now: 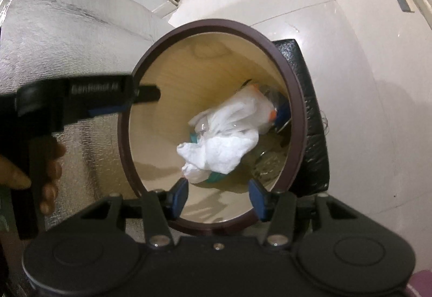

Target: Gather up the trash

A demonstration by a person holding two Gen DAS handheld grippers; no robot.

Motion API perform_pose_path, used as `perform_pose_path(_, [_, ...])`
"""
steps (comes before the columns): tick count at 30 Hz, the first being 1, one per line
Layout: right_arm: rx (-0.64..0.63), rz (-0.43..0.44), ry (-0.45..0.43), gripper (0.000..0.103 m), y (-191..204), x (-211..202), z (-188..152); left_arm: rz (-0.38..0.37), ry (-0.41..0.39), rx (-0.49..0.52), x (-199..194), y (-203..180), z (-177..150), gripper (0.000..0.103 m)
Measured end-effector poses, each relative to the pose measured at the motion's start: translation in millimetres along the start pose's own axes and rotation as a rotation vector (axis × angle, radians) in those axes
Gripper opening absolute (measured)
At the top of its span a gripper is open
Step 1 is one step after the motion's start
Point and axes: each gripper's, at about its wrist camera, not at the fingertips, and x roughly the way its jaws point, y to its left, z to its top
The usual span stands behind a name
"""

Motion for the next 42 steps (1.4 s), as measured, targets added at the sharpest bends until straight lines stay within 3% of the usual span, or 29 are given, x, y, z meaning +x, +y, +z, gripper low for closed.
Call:
perform_pose_path(4, [-0.02,-0.009,-0.028,0.05,2,-13,-1,-0.01,0.002,-0.023,-16,7,-13,0.066])
perform_pose_path(12, [-0.032,-0.025,-0.094,0.052,8,-54,-4,-0.01,-0.032,-0.045,-59,8,-21,0.091])
perform_pose_path(21, [-0.038,-0.024,-0.193,0.064,19,-118,-11,-0.025,-0.104,-0.03,-125,-6,-24,0.103])
perform_pose_path(30, [-0.127,-0.057,-0.305,0.078,45,-190,-23,-0.046,-0.211,-0.041,-203,-7,-42,0.103])
perform_pose_path(42, [-0.228,-0.079,-0.429,0.096,97,-260,-56,-0.064,-0.338,-0.067,-300,20,-87,0.103])
